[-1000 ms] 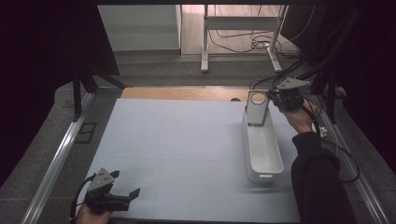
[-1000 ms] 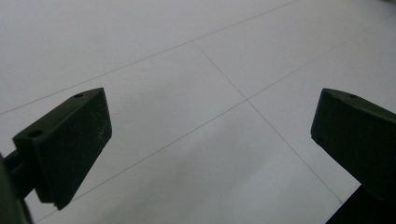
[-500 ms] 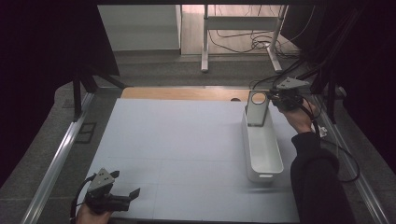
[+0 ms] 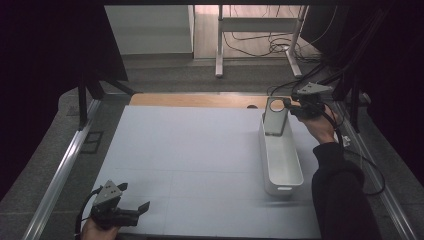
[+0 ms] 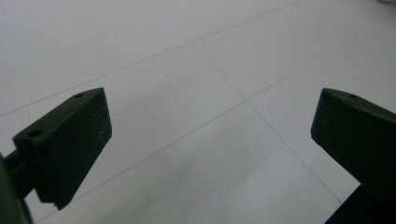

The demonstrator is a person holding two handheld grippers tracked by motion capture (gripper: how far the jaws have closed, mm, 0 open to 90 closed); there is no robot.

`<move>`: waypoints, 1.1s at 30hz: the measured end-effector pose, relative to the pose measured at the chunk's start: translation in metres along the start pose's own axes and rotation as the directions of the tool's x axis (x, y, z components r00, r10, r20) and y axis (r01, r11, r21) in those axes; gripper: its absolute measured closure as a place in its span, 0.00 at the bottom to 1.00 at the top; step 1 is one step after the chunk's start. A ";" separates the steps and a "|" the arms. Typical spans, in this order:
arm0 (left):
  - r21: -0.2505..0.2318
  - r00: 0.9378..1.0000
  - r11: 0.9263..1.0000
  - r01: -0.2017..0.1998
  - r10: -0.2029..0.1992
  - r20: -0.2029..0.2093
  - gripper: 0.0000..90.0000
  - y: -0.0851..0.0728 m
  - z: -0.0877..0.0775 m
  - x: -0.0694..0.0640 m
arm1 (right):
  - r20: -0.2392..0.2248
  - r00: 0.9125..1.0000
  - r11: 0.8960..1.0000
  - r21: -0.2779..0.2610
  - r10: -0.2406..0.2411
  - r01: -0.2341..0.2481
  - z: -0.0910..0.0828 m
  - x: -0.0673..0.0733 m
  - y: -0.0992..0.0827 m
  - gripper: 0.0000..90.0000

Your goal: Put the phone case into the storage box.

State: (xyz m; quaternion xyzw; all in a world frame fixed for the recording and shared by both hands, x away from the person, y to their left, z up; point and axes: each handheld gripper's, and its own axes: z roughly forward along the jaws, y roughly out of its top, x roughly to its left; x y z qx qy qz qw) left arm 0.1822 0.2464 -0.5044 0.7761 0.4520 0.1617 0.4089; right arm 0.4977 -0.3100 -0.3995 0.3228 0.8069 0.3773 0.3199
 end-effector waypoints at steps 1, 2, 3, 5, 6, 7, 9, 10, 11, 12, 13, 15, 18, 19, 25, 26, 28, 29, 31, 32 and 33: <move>0.000 1.000 1.000 0.000 0.000 0.000 0.00 0.000 0.000 0.000 | 0.000 1.000 1.000 0.000 0.000 0.000 0.000 0.000 0.000 0.62; -0.001 1.000 1.000 0.001 -0.001 0.001 0.00 0.000 0.000 0.000 | -0.002 1.000 1.000 0.001 0.009 -0.009 -0.001 0.000 0.000 0.62; -0.002 1.000 1.000 0.003 -0.003 0.001 0.00 0.000 0.000 0.000 | -0.008 1.000 1.000 0.007 0.016 -0.016 -0.001 0.000 0.000 0.60; -0.002 1.000 1.000 0.002 -0.002 0.003 0.00 0.000 -0.001 0.000 | -0.024 0.999 0.999 0.014 0.036 -0.036 -0.003 0.001 0.000 0.58; -0.002 1.000 1.000 0.002 -0.002 0.003 0.00 0.000 -0.001 0.000 | -0.027 0.999 0.999 0.017 0.046 -0.046 -0.004 0.001 0.000 0.58; -0.003 1.000 1.000 0.002 -0.002 0.001 0.00 0.000 0.000 0.000 | -0.027 0.999 0.999 0.017 0.046 -0.046 -0.004 0.001 0.000 0.58; -0.006 1.000 1.000 0.003 -0.003 0.001 0.00 0.000 -0.001 0.000 | -0.037 0.997 0.998 0.020 0.062 -0.061 -0.005 0.002 -0.001 0.56; -0.010 1.000 1.000 0.004 -0.004 0.003 0.00 -0.001 -0.002 0.000 | -0.042 0.997 0.997 0.021 0.071 -0.070 -0.007 0.002 -0.001 0.54; -0.016 1.000 1.000 0.006 -0.006 0.004 0.00 -0.001 -0.002 0.001 | -0.039 0.997 0.997 0.024 0.070 -0.069 -0.008 0.002 -0.001 0.54; -0.021 1.000 1.000 0.008 -0.007 0.006 0.00 -0.001 -0.002 0.001 | -0.033 0.996 0.997 0.018 0.078 -0.077 -0.009 0.003 -0.001 0.53; -0.023 1.000 1.000 0.007 -0.007 0.008 0.00 -0.001 -0.003 0.001 | -0.036 0.996 0.996 0.022 0.085 -0.084 -0.010 0.004 -0.002 0.51; -0.017 1.000 1.000 0.003 -0.003 0.001 0.00 -0.001 -0.004 0.001 | -0.042 0.994 0.995 0.025 0.096 -0.095 -0.011 0.004 -0.002 0.50; -0.015 1.000 1.000 -0.004 0.004 -0.012 0.00 -0.003 -0.006 0.002 | -0.053 0.993 0.994 0.034 0.108 -0.106 -0.015 0.007 -0.004 0.47; -0.015 1.000 1.000 -0.002 0.002 -0.014 0.00 -0.003 -0.007 0.002 | -0.062 0.991 0.992 0.040 0.119 -0.117 -0.016 0.009 -0.005 0.46; -0.018 1.000 1.000 0.007 -0.008 -0.019 0.00 -0.004 -0.008 0.003 | -0.076 0.988 0.990 0.060 0.132 -0.128 -0.021 0.014 -0.009 0.42; -0.017 1.000 1.000 0.005 -0.006 -0.018 0.00 -0.004 -0.008 0.003 | -0.075 0.987 0.988 0.064 0.142 -0.137 -0.023 0.015 -0.011 0.41; -0.017 1.000 1.000 0.005 -0.005 -0.015 0.00 -0.004 -0.007 0.003 | -0.079 0.985 0.987 0.067 0.152 -0.147 -0.024 0.016 -0.011 0.40; -0.016 1.000 1.000 0.007 -0.008 -0.010 0.00 -0.004 -0.007 0.003 | -0.087 0.983 0.985 0.071 0.164 -0.158 -0.025 0.017 -0.012 0.39; -0.016 1.000 1.000 0.008 -0.008 -0.004 0.00 -0.004 -0.007 0.004 | -0.101 0.980 0.983 0.086 0.170 -0.162 -0.028 0.020 -0.013 0.36; -0.016 1.000 1.000 0.007 -0.007 -0.004 0.00 -0.004 -0.007 0.004 | -0.102 0.979 0.982 0.089 0.176 -0.167 -0.030 0.022 -0.013 0.35; -0.016 1.000 1.000 0.007 -0.007 -0.004 0.00 -0.004 -0.007 0.004 | -0.107 0.978 0.981 0.091 0.181 -0.172 -0.031 0.023 -0.014 0.34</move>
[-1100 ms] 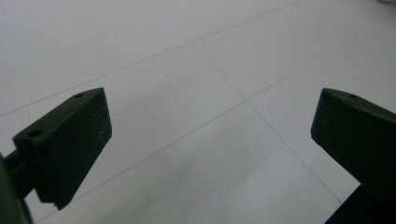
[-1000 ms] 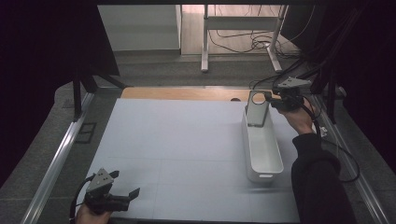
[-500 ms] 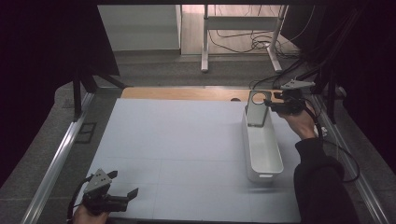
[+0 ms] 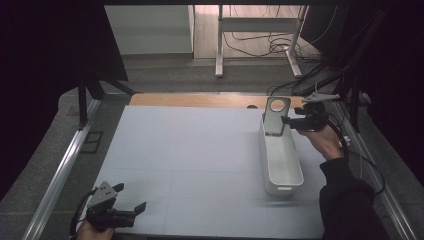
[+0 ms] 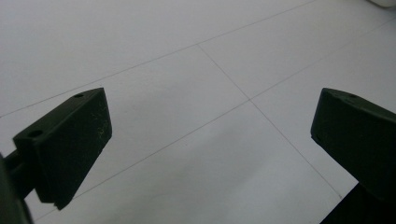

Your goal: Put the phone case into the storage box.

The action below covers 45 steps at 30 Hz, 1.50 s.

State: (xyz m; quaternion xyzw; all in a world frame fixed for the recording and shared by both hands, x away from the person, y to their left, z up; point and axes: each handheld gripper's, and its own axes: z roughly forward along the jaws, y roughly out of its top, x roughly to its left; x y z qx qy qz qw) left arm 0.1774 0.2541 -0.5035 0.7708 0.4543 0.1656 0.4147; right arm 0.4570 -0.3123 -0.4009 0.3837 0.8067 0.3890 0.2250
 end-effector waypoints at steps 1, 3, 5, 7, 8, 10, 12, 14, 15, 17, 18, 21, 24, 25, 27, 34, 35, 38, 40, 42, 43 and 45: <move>0.002 1.000 1.000 -0.001 0.001 -0.001 0.00 0.000 0.000 0.000 | -0.022 0.999 1.000 0.004 0.025 -0.025 -0.003 0.002 -0.002 0.34; 0.002 1.000 1.000 -0.003 0.003 -0.004 0.00 0.000 0.000 0.000 | -0.038 0.999 0.999 0.009 0.035 -0.035 -0.004 0.004 -0.003 0.33; 0.002 1.000 1.000 -0.004 0.004 -0.002 0.00 0.000 0.000 0.000 | -0.048 0.998 0.999 0.018 0.037 -0.036 -0.007 0.008 -0.006 0.32; 0.002 1.000 1.000 0.001 -0.001 0.002 0.00 0.000 0.000 0.000 | -0.060 0.997 0.999 0.027 0.042 -0.041 -0.010 0.011 -0.008 0.30; 0.001 1.000 1.000 0.002 -0.002 0.002 0.00 0.000 0.000 0.000 | -0.060 0.997 0.999 0.028 0.038 -0.037 -0.012 0.013 -0.009 0.29; -0.001 1.000 1.000 0.005 -0.005 0.007 0.00 0.000 0.000 0.001 | -0.065 0.997 0.999 0.030 0.045 -0.043 -0.016 0.017 -0.011 0.28; -0.004 1.000 1.000 0.003 -0.003 0.013 0.00 0.000 0.000 0.001 | -0.068 0.996 0.998 0.032 0.051 -0.049 -0.020 0.021 -0.013 0.27; -0.008 1.000 1.000 -0.015 0.015 0.020 0.00 -0.001 0.000 0.000 | -0.088 0.994 0.997 0.040 0.069 -0.066 -0.023 0.024 -0.016 0.27; -0.009 1.000 1.000 -0.020 0.020 0.020 0.00 -0.001 -0.001 -0.001 | -0.097 0.992 0.996 0.045 0.077 -0.073 -0.025 0.026 -0.017 0.27; -0.007 1.000 1.000 -0.021 0.021 0.014 0.00 -0.001 -0.001 -0.001 | -0.108 0.991 0.996 0.053 0.082 -0.077 -0.028 0.031 -0.020 0.27; -0.008 1.000 1.000 -0.016 0.016 0.018 0.00 -0.001 -0.001 0.000 | -0.113 0.990 0.996 0.052 0.081 -0.076 -0.029 0.033 -0.021 0.27; -0.014 1.000 1.000 -0.006 0.006 0.022 0.00 -0.001 -0.001 0.001 | -0.120 0.988 0.995 0.044 0.099 -0.094 -0.035 0.040 -0.027 0.26; -0.014 1.000 1.000 0.000 0.001 0.025 0.00 -0.001 -0.001 0.002 | -0.121 0.988 0.995 0.042 0.100 -0.096 -0.041 0.047 -0.032 0.23; -0.014 1.000 1.000 0.000 0.001 0.025 0.00 -0.001 -0.001 0.002 | -0.126 0.986 0.994 0.040 0.105 -0.101 -0.043 0.050 -0.035 0.22; -0.018 1.000 1.000 0.011 -0.010 0.026 0.00 -0.002 -0.002 0.003 | -0.130 0.986 0.994 0.043 0.105 -0.100 -0.045 0.053 -0.036 0.21; -0.018 0.999 1.000 0.020 -0.020 0.030 0.00 -0.002 -0.002 0.004 | -0.126 0.987 0.994 0.047 0.099 -0.094 -0.057 0.069 -0.048 0.13; -0.017 0.999 1.000 0.020 -0.020 0.028 0.00 -0.002 -0.002 0.004 | -0.124 0.988 0.994 0.056 0.097 -0.090 -0.059 0.072 -0.050 0.12; -0.016 0.999 1.000 0.021 -0.020 0.029 0.00 -0.002 -0.002 0.004 | -0.117 0.989 0.995 0.055 0.088 -0.082 -0.065 0.078 -0.055 0.09; -0.015 0.999 1.000 0.020 -0.020 0.029 0.00 -0.002 -0.002 0.004 | -0.108 0.990 0.995 0.057 0.089 -0.083 -0.069 0.082 -0.059 0.07; -0.013 0.999 1.000 0.019 -0.019 0.028 0.00 -0.002 -0.001 0.004 | -0.102 0.991 0.995 0.060 0.087 -0.081 -0.072 0.085 -0.064 0.04; -0.011 0.999 1.000 0.019 -0.018 0.029 0.00 -0.002 -0.001 0.004 | -0.095 0.991 0.995 0.060 0.090 -0.084 -0.074 0.087 -0.066 0.04; -0.010 0.999 1.000 0.017 -0.016 0.027 0.00 -0.002 -0.001 0.004 | -0.095 0.991 0.994 0.058 0.095 -0.089 -0.076 0.088 -0.069 0.03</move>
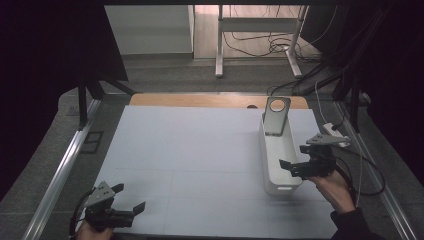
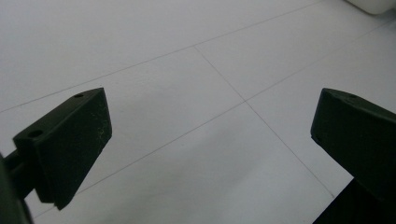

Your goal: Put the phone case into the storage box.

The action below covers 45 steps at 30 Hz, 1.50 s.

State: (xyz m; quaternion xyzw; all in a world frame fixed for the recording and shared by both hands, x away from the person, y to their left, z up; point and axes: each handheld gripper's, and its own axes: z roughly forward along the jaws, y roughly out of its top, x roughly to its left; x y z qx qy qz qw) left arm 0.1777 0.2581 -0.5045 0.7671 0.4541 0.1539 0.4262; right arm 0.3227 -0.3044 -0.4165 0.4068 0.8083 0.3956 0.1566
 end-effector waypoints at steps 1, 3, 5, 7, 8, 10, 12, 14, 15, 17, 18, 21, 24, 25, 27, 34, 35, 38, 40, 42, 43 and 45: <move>0.000 1.000 1.000 0.000 0.000 0.000 0.00 0.000 0.000 0.000 | -0.003 1.000 1.000 -0.002 0.006 -0.006 -0.001 0.001 -0.002 0.03; 0.000 1.000 1.000 0.002 -0.002 0.000 0.00 0.000 0.000 0.000 | -0.003 1.000 1.000 0.002 0.007 -0.007 -0.004 0.004 -0.007 0.01; 0.000 1.000 1.000 0.004 -0.004 0.002 0.00 0.000 0.000 0.000 | -0.003 1.000 1.000 0.004 0.006 -0.006 -0.007 0.008 -0.011 0.00; 0.000 1.000 1.000 0.003 -0.003 0.001 0.00 0.000 0.000 0.000 | -0.002 1.000 1.000 -0.002 0.006 -0.006 -0.010 0.010 -0.014 0.00; 0.000 1.000 1.000 0.004 -0.004 0.001 0.00 0.000 0.000 0.000 | -0.003 1.000 1.000 -0.004 0.010 -0.010 -0.012 0.012 -0.016 0.00; 0.000 1.000 1.000 0.003 -0.003 0.001 0.00 0.000 0.000 0.000 | -0.003 1.000 1.000 -0.010 0.013 -0.013 -0.016 0.015 -0.019 0.00; 0.000 1.000 1.000 0.003 -0.003 0.001 0.00 0.000 0.000 0.000 | -0.001 1.000 1.000 -0.012 0.011 -0.011 -0.019 0.018 -0.022 0.00; -0.001 1.000 1.000 0.007 -0.007 0.004 0.00 0.000 0.000 0.001 | 0.003 1.000 1.000 -0.013 0.011 -0.010 -0.021 0.020 -0.024 0.00; -0.002 1.000 1.000 0.007 -0.007 0.004 0.00 0.000 0.000 0.001 | 0.008 1.000 1.000 -0.014 0.010 -0.010 -0.022 0.021 -0.026 0.00; -0.002 1.000 1.000 0.008 -0.008 0.005 0.00 0.000 0.000 0.001 | 0.018 1.000 1.000 -0.012 0.008 -0.008 -0.025 0.023 -0.028 0.00; -0.002 1.000 1.000 0.007 -0.007 0.004 0.00 0.000 0.000 0.001 | 0.018 1.000 1.000 -0.012 0.008 -0.008 -0.025 0.023 -0.028 0.00; 0.000 1.000 1.000 0.007 -0.007 0.004 0.00 0.000 0.000 0.000 | 0.025 1.000 1.000 -0.013 0.009 -0.009 -0.028 0.026 -0.033 0.00; -0.001 1.000 1.000 0.009 -0.009 0.004 0.00 0.000 0.000 0.001 | 0.035 0.999 1.000 -0.012 0.007 -0.006 -0.030 0.029 -0.037 0.00; -0.001 1.000 1.000 0.009 -0.009 0.004 0.00 0.000 0.000 0.001 | 0.034 0.999 1.000 -0.014 0.009 -0.009 -0.030 0.029 -0.038 0.00; 0.000 1.000 1.000 0.010 -0.010 0.004 0.00 0.000 0.000 0.001 | 0.036 0.999 1.000 -0.013 0.013 -0.013 -0.031 0.030 -0.042 0.00; 0.001 1.000 1.000 0.011 -0.011 0.003 0.00 0.000 0.000 0.001 | 0.052 0.998 1.000 -0.013 0.029 -0.029 -0.034 0.031 -0.052 0.00; 0.002 1.000 1.000 0.011 -0.011 0.003 0.00 0.000 0.000 0.001 | 0.058 0.998 1.000 -0.014 0.029 -0.028 -0.035 0.031 -0.053 0.00; 0.002 1.000 1.000 0.012 -0.012 0.003 0.00 0.000 0.000 0.001 | 0.067 0.997 0.999 -0.017 0.036 -0.035 -0.037 0.031 -0.059 0.00; 0.004 1.000 1.000 0.009 -0.009 0.001 0.00 0.000 0.000 0.001 | 0.068 0.997 0.999 -0.017 0.046 -0.045 -0.038 0.032 -0.062 0.00; 0.004 1.000 1.000 0.009 -0.009 0.001 0.00 0.000 0.001 0.001 | 0.072 0.996 0.999 -0.015 0.046 -0.045 -0.039 0.032 -0.066 0.00; 0.004 1.000 1.000 0.009 -0.009 0.001 0.00 0.000 0.001 0.001 | 0.077 0.996 0.999 -0.016 0.047 -0.046 -0.039 0.032 -0.067 0.00; 0.005 1.000 1.000 0.008 -0.008 0.000 0.00 0.000 0.000 0.001 | 0.080 0.995 0.999 -0.020 0.052 -0.051 -0.041 0.033 -0.070 0.00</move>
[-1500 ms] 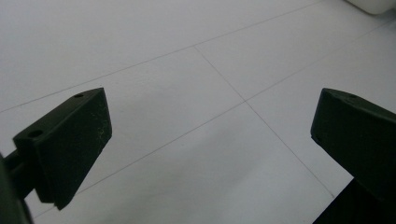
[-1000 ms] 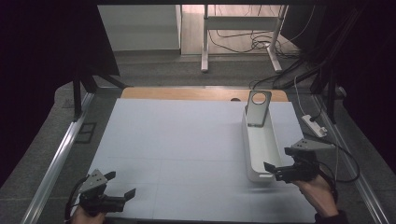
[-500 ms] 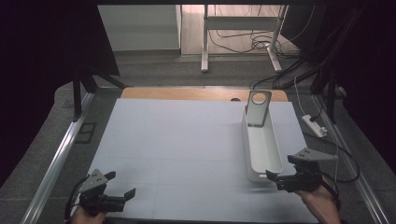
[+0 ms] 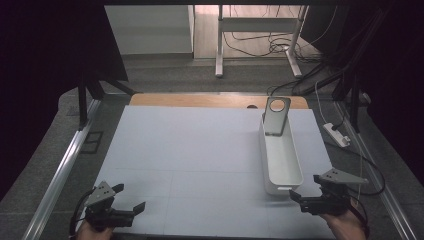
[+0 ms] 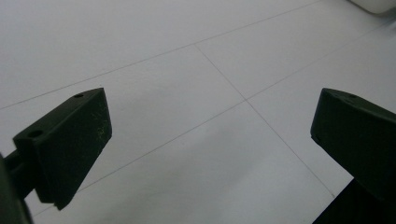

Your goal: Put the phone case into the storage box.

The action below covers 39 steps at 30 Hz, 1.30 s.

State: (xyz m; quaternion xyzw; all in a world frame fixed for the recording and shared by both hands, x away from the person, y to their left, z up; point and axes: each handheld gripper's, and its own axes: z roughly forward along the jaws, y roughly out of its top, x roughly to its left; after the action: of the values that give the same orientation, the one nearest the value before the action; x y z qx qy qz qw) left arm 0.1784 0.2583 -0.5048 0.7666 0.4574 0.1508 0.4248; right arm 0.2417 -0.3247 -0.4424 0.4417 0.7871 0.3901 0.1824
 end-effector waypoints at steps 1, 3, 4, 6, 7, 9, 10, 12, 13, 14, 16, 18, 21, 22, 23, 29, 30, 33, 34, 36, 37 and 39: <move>0.001 1.000 1.000 -0.001 0.001 0.000 0.00 0.000 0.000 0.000 | 0.004 1.000 1.000 0.001 0.000 0.000 -0.001 0.000 -0.002 0.00; 0.001 1.000 1.000 -0.001 0.001 -0.001 0.00 0.000 0.000 0.000 | 0.008 1.000 1.000 0.003 -0.001 0.001 -0.001 0.001 -0.004 0.00; 0.001 1.000 1.000 -0.001 0.001 -0.001 0.00 0.000 0.000 0.000 | 0.011 1.000 1.000 0.006 -0.001 0.001 -0.001 0.001 -0.005 0.00; 0.001 1.000 1.000 -0.001 0.001 -0.001 0.00 0.000 0.000 0.000 | 0.014 1.000 1.000 0.010 0.000 0.000 -0.002 0.001 -0.009 0.00; 0.001 1.000 1.000 -0.002 0.002 -0.001 0.00 0.000 0.000 0.000 | 0.015 1.000 1.000 0.012 0.002 -0.002 -0.002 0.001 -0.010 0.00; 0.002 1.000 1.000 -0.004 0.004 -0.002 0.00 0.000 0.000 -0.001 | 0.016 1.000 1.000 0.019 0.008 -0.008 -0.002 0.001 -0.013 0.00; 0.003 1.000 1.000 -0.005 0.005 -0.003 0.00 0.000 0.000 -0.001 | 0.016 1.000 1.000 0.020 0.011 -0.011 -0.002 0.000 -0.015 0.00; 0.002 1.000 1.000 -0.006 0.006 -0.004 0.00 0.000 0.001 -0.001 | 0.019 1.000 1.000 0.023 0.020 -0.020 -0.002 0.000 -0.018 0.00; 0.002 1.000 1.000 -0.005 0.005 -0.003 0.00 0.000 0.001 -0.001 | 0.022 0.999 0.999 0.026 0.025 -0.026 -0.002 0.000 -0.019 0.00; 0.001 1.000 1.000 -0.006 0.006 -0.003 0.00 0.000 0.001 -0.001 | 0.023 0.999 0.999 0.026 0.027 -0.027 -0.002 -0.001 -0.020 0.00; 0.003 1.000 1.000 -0.008 0.008 -0.003 0.00 0.000 0.001 -0.001 | 0.028 0.999 0.999 0.031 0.031 -0.032 -0.002 -0.001 -0.023 0.00; 0.003 1.000 1.000 -0.009 0.009 -0.003 0.00 0.000 0.001 -0.001 | 0.030 0.999 0.999 0.035 0.040 -0.041 -0.003 -0.002 -0.025 0.00; 0.004 1.000 1.000 -0.011 0.011 -0.005 0.00 0.000 0.001 -0.001 | 0.033 0.998 0.998 0.038 0.050 -0.051 -0.003 -0.003 -0.028 0.00; 0.004 1.000 1.000 -0.011 0.011 -0.004 0.00 0.000 0.001 -0.001 | 0.036 0.998 0.998 0.040 0.049 -0.050 -0.003 -0.003 -0.029 0.00; 0.005 1.000 1.000 -0.011 0.011 -0.004 0.00 0.000 0.001 -0.001 | 0.038 0.998 0.998 0.040 0.052 -0.054 -0.003 -0.003 -0.030 0.00; 0.007 1.000 1.000 -0.012 0.012 -0.006 0.00 0.000 0.001 -0.002 | 0.047 0.997 0.997 0.055 0.055 -0.058 -0.003 -0.004 -0.034 0.00; 0.007 1.000 1.000 -0.012 0.012 -0.006 0.00 0.000 0.001 -0.002 | 0.049 0.997 0.997 0.056 0.055 -0.058 -0.002 -0.004 -0.035 0.00; 0.008 1.000 1.000 -0.014 0.014 -0.007 0.00 0.000 0.001 -0.002 | 0.052 0.997 0.996 0.064 0.057 -0.060 -0.002 -0.005 -0.036 0.00; 0.008 1.000 1.000 -0.015 0.015 -0.007 0.00 0.000 0.001 -0.002 | 0.052 0.997 0.996 0.067 0.056 -0.059 -0.002 -0.005 -0.037 0.00; 0.007 1.000 1.000 -0.014 0.015 -0.007 0.00 0.000 0.001 -0.002 | 0.055 0.997 0.995 0.073 0.062 -0.066 -0.001 -0.005 -0.038 0.00; 0.008 1.000 1.000 -0.014 0.014 -0.007 0.00 0.000 0.001 -0.002 | 0.056 0.996 0.995 0.072 0.065 -0.069 -0.001 -0.006 -0.038 0.00; 0.009 1.000 1.000 -0.015 0.015 -0.008 0.00 0.000 0.001 -0.002 | 0.059 0.996 0.995 0.071 0.068 -0.073 -0.002 -0.006 -0.038 0.00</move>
State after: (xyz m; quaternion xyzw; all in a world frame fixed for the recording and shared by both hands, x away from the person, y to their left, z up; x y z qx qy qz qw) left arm 0.1783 0.2562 -0.5047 0.7711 0.4542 0.1550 0.4185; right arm 0.2228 -0.3424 -0.4714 0.4864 0.7793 0.3547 0.1742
